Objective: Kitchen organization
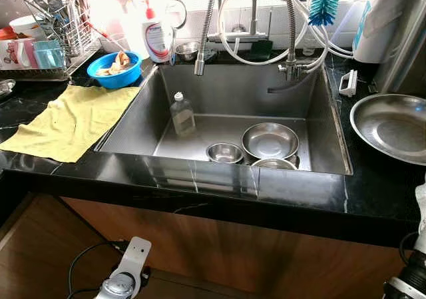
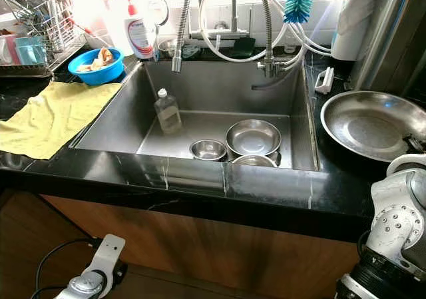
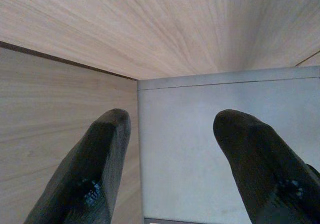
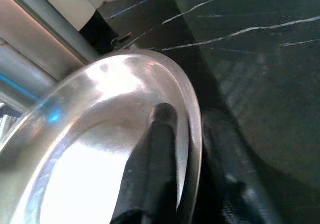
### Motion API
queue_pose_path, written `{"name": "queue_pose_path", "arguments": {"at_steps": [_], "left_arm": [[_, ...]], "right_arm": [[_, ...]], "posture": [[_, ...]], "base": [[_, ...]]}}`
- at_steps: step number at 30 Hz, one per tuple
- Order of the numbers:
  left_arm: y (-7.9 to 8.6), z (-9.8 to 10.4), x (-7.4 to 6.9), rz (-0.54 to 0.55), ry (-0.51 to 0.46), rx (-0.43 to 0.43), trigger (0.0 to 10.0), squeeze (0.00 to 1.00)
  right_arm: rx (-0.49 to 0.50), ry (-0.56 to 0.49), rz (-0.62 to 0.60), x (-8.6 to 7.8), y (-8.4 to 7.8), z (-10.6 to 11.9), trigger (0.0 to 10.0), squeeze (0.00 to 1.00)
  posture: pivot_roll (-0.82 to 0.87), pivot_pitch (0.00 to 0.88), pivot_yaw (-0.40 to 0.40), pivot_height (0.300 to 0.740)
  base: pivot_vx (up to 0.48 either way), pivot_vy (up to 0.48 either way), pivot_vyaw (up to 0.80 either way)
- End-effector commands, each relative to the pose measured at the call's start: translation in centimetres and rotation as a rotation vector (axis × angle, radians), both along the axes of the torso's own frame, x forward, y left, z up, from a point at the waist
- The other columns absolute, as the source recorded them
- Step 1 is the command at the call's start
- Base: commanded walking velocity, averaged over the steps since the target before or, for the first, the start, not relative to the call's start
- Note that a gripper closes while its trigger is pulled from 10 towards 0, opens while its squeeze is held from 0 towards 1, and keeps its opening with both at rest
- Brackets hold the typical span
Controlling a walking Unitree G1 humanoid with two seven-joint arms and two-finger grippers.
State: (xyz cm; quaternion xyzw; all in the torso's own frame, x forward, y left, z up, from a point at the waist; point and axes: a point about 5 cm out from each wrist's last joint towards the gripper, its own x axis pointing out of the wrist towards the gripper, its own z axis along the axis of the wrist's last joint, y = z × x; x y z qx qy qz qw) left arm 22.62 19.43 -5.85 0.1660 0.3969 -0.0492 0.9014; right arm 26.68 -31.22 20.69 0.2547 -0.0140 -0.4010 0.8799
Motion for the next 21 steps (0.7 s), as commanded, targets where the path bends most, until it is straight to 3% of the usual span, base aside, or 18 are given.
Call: {"name": "queue_pose_path", "arguments": {"at_steps": [1,8,9,10,11,12,16,21], "left_arm": [[0.7,0.0,-0.1,-0.007,0.011,0.019,10.0,0.00],[0.6,0.0,-0.2,-0.008,0.013,0.018,10.0,0.00],[0.5,0.0,-0.2,-0.008,0.013,0.018,10.0,0.00],[0.5,0.0,-0.1,-0.008,0.012,0.018,10.0,0.00],[0.5,0.0,-0.1,-0.008,0.012,0.018,10.0,0.00],[0.5,0.0,-0.1,-0.007,0.011,0.018,10.0,0.00],[0.5,0.0,0.0,-0.006,0.009,0.018,10.0,0.00],[0.5,0.0,-0.1,-0.006,0.011,0.017,10.0,0.00]], "right_arm": [[-0.023,-0.001,0.039,0.5,0.7,0.2,0.0,0.00],[-0.080,-0.134,0.152,1.1,2.2,2.4,0.0,0.00],[-0.085,-0.152,0.167,1.2,2.4,2.7,3.3,0.00],[-0.088,-0.163,0.176,1.3,2.5,2.9,3.3,0.00],[-0.091,-0.167,0.183,1.3,2.5,3.0,7.8,0.00],[-0.100,-0.179,0.205,1.5,2.8,3.2,10.0,0.00],[-0.125,-0.219,0.267,1.8,3.4,3.7,10.0,0.00],[-0.256,-0.245,0.459,2.7,5.8,4.3,10.0,0.00]], "posture": [[-0.16,0.000,0.104,0.740],[-0.16,0.000,0.105,0.740],[-0.16,0.000,0.104,0.740],[-0.16,0.000,0.104,0.740],[-0.16,0.000,0.104,0.740],[-0.16,0.000,0.103,0.740],[-0.16,0.000,0.103,0.740],[-0.16,0.000,0.102,0.740]], "base": [[0.000,0.000,0.00],[0.000,0.000,0.00],[0.000,0.000,0.00],[0.000,0.000,0.00],[0.000,0.000,0.00],[0.000,0.000,0.00],[0.000,0.000,0.00],[0.000,0.000,0.00]]}}
